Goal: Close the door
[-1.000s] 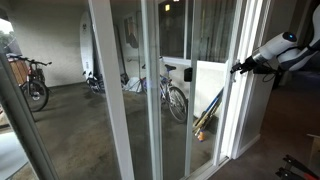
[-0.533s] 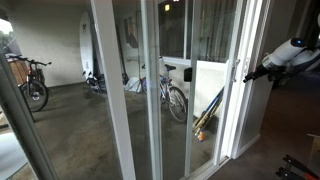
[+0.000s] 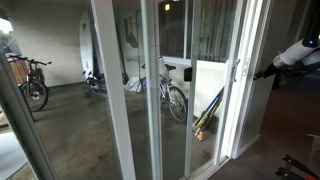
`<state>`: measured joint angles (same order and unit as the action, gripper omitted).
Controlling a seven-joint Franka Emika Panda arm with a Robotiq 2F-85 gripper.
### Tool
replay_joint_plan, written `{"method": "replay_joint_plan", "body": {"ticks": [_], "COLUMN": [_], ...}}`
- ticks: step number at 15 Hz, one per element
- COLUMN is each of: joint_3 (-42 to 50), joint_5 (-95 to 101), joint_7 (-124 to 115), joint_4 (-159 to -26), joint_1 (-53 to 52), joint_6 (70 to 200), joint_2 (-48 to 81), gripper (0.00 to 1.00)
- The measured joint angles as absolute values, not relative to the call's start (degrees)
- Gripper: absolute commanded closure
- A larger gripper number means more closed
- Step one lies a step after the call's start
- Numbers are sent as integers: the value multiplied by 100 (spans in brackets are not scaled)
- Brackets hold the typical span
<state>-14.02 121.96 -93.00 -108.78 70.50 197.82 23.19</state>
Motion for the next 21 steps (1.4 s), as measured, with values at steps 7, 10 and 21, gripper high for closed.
{"method": "replay_joint_plan", "body": {"ticks": [7, 10, 21], "joint_3": [-1009, -581, -769], "joint_5": [12201, 12263, 12412], "joint_7": [-9858, -9989, -10143], "joint_4": [-10915, -10972, -11221], "joint_1": [5401, 4897, 4580], "joint_6": [19777, 19819, 19809], "joint_2": [2111, 2074, 1844], "gripper": [0, 0, 0]}}
